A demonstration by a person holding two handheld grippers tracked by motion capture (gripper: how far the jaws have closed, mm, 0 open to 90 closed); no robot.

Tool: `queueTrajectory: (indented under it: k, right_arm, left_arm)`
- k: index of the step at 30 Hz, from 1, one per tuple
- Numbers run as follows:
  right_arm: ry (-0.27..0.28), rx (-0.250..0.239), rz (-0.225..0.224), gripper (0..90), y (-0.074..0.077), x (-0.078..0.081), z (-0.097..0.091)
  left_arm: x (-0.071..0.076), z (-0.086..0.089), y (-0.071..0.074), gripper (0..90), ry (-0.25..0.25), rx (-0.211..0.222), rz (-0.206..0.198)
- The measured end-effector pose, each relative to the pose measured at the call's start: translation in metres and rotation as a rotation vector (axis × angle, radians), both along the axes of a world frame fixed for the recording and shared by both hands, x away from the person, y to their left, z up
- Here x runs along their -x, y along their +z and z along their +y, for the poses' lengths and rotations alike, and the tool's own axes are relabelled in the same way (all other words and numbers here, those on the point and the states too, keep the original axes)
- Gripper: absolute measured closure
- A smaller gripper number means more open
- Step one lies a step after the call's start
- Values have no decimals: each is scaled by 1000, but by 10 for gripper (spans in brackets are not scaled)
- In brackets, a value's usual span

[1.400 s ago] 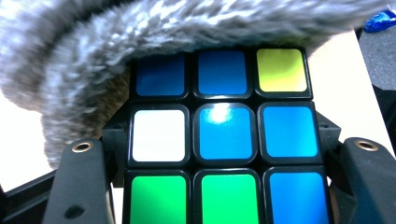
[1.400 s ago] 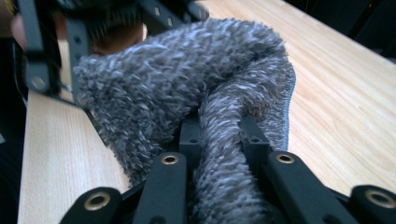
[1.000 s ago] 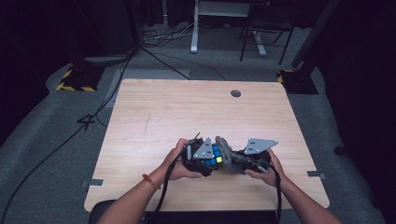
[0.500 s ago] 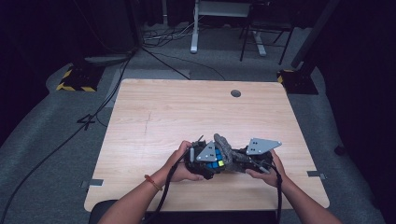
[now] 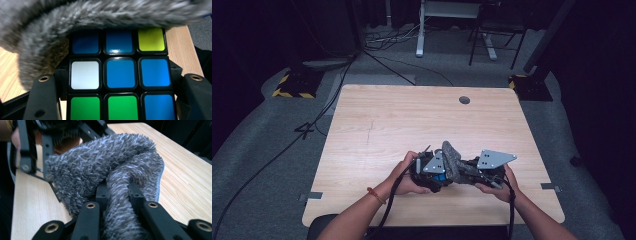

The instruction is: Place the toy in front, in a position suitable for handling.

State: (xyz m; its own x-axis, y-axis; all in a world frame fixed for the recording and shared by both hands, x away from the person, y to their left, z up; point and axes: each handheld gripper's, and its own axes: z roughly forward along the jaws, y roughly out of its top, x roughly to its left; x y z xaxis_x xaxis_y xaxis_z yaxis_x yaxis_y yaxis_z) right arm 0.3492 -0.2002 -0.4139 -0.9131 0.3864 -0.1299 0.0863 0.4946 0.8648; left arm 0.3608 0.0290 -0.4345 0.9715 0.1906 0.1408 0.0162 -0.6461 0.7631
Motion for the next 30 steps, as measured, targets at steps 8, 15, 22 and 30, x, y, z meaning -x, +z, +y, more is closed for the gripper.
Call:
queueTrajectory:
  k: [8,15,22,30]
  right_arm:
    - [13,-24,5,761,2,0,7]
    - [0,-7,25,761,-3,-7,1]
    - [-22,74,98,759,-21,-24,-8]
    - [6,67,165,759,-33,-33,-8]
  left_arm:
    - [-1,-6,-6,333,-2,-37,7]
    - [-2,-1,-1,334,0,-6,2]
    - [-2,10,8,334,9,45,-15]
    - [1,12,13,335,-12,91,-13]
